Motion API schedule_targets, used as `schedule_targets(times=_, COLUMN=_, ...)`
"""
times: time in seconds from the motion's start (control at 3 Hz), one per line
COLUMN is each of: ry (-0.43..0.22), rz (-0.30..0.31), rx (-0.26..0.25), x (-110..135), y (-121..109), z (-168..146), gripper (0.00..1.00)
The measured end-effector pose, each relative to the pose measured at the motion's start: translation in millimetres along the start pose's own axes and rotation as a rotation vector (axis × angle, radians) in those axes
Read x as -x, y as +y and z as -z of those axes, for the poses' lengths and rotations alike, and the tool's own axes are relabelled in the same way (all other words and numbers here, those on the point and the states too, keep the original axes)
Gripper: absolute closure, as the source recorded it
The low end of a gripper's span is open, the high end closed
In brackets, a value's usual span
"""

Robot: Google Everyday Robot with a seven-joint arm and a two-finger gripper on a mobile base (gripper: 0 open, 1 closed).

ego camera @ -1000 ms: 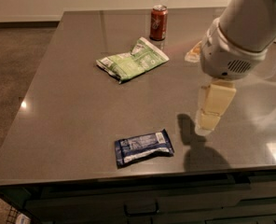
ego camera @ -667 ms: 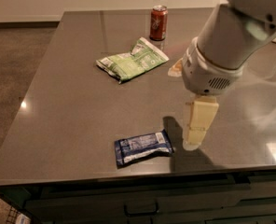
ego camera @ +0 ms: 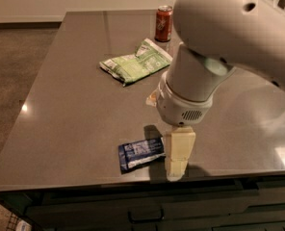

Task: Move rxbar blueberry near green jalapeno chip bag

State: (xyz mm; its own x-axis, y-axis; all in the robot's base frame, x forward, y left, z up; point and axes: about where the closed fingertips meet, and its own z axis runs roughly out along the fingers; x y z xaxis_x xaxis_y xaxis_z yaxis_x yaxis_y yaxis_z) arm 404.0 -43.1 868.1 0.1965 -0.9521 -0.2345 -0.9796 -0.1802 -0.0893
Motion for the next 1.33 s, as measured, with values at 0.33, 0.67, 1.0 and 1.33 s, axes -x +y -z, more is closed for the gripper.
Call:
schedule_targets(times=0.33, ry=0.003, rz=0.018, rx=0.030, x=10, y=0, z=-18, gripper=0.00)
schedule_targets(times=0.67, ry=0.005, rz=0.019, rx=0.049, x=15, y=-5, z=-32, gripper=0.00)
schedule_targets(times=1.0, ry=0.008, rz=0.016, rx=0.060, x=13, y=-8, z=-40, gripper=0.17)
schedule_targets(times=1.33, ry=0.006, rz=0.002, rx=0.060, x=9, y=-11, z=-44, gripper=0.41)
